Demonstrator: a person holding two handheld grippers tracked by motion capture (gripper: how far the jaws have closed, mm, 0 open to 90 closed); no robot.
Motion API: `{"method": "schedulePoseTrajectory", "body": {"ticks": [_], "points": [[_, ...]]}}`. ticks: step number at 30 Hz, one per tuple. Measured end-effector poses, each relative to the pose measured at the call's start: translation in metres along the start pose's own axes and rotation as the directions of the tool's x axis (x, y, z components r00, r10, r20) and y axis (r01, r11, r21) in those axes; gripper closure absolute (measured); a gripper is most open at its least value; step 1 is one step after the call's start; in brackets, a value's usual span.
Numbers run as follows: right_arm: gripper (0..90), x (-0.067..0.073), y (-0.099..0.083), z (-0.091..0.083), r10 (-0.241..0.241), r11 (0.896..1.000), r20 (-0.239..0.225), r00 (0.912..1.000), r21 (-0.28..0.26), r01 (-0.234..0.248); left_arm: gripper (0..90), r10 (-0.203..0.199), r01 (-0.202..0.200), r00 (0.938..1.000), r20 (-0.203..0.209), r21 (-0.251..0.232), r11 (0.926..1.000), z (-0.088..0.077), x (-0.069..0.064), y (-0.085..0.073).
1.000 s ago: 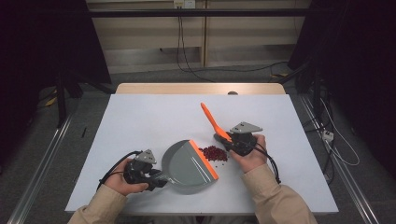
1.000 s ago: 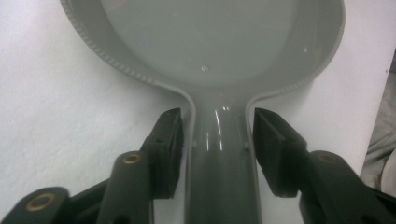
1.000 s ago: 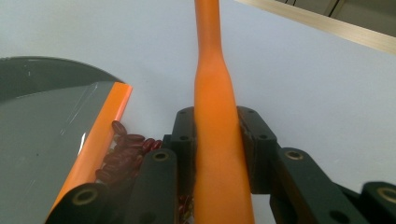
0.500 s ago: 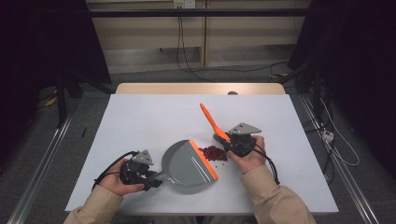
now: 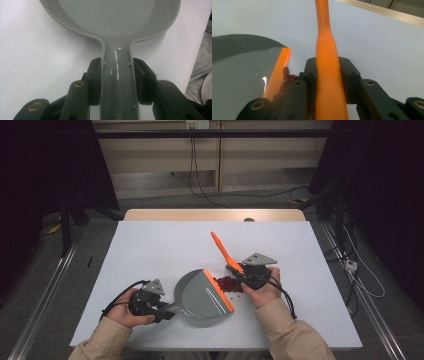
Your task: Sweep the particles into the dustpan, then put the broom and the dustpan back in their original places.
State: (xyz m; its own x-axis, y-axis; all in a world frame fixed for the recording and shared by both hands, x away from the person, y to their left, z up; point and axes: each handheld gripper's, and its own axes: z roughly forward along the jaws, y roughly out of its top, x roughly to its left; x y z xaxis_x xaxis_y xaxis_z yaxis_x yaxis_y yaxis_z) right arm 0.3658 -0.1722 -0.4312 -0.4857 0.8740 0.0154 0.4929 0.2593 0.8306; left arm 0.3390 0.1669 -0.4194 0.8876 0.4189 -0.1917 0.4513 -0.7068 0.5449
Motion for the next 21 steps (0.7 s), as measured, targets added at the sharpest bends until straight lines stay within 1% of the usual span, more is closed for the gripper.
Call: {"method": "schedulePoseTrajectory", "body": {"ticks": [2,3,7,8,9,11,13,14,15,21], "points": [[70.5,0.002,0.000,0.000,-0.006,1.000,-0.001,1.0000,0.001,0.006,62.1,0.000,0.000,1.0000,0.001,-0.002,1.0000,0.000,0.000,0.000],[70.5,0.003,0.000,0.000,-0.004,1.000,0.000,1.0000,-0.002,0.004,62.1,0.005,-0.005,1.0000,0.001,0.005,1.0000,0.000,0.001,0.000],[70.5,0.006,0.000,0.001,-0.008,1.000,0.000,1.0000,-0.001,0.008,62.1,0.002,-0.002,1.0000,0.000,-0.002,1.0000,0.002,0.001,0.001],[70.5,0.007,0.000,0.001,-0.004,1.000,-0.001,1.0000,-0.001,0.004,62.1,0.001,-0.001,1.0000,0.004,0.000,1.0000,0.002,0.001,0.001],[70.5,0.008,0.000,0.001,-0.003,1.000,0.003,1.0000,-0.002,0.003,62.1,0.007,-0.007,1.0000,0.004,0.003,1.0000,0.003,0.001,0.002],[70.4,0.010,0.000,0.002,0.008,1.000,-0.009,0.9999,-0.006,-0.008,62.1,0.003,-0.003,1.0000,0.004,-0.001,1.0000,0.004,0.000,0.003],[70.4,0.012,0.001,0.003,-0.002,1.000,-0.003,1.0000,-0.006,0.002,62.1,0.005,-0.005,1.0000,0.004,0.001,1.0000,0.004,0.000,0.003],[70.4,0.013,0.001,0.003,-0.002,1.000,-0.003,1.0000,-0.009,0.002,62.1,0.013,-0.013,0.9999,0.006,0.003,0.9999,0.004,0.001,0.004],[70.4,0.014,0.001,0.003,-0.002,1.000,-0.002,1.0000,-0.007,0.002,62.1,0.012,-0.012,0.9999,0.006,0.001,0.9999,0.004,0.001,0.004],[70.4,0.012,0.001,0.003,0.011,1.000,-0.007,0.9999,-0.010,-0.011,62.1,0.011,-0.011,0.9999,0.007,-0.002,0.9999,0.004,0.001,0.004]]}}
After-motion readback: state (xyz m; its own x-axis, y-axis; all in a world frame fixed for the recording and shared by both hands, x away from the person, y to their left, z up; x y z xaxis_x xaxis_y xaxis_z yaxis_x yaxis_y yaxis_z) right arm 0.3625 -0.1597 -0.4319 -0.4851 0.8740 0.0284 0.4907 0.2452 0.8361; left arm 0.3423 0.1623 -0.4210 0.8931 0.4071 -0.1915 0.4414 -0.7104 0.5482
